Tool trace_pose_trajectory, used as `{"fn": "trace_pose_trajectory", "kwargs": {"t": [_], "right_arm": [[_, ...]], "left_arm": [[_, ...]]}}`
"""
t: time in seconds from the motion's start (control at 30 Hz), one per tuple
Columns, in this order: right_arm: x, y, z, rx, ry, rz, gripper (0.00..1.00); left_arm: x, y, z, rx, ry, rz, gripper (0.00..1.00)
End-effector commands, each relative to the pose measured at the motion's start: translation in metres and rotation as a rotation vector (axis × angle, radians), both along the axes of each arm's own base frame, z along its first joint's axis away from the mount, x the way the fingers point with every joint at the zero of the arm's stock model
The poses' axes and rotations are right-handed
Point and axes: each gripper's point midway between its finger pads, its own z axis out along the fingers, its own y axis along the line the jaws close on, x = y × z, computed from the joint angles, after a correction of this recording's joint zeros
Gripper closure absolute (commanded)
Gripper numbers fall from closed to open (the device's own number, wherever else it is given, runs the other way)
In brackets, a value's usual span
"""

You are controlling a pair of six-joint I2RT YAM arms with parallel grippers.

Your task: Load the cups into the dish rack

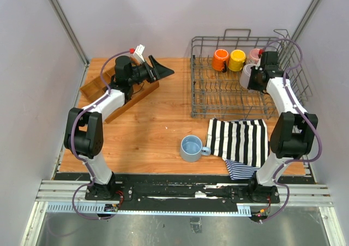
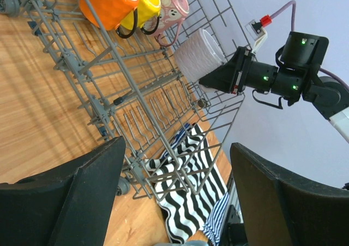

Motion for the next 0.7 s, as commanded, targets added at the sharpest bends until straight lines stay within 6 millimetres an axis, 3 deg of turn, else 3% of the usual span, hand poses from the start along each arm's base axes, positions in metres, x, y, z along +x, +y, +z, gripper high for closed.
{"fn": "trace_pose_trajectory", "kwargs": {"t": [0.0,0.67], "right_arm": [[0.020,0.000,0.014,-0.035,-0.091,0.018,0.99],[0.006,-0.004,-0.040,-0.053,0.030,0.015,0.99]], "left_arm": [[-0.005,0.004,0.013,0.001,-0.045,0.001,0.18],[-0.007,0.009,0.014,0.006,-0.052,0.012,0.18]]}}
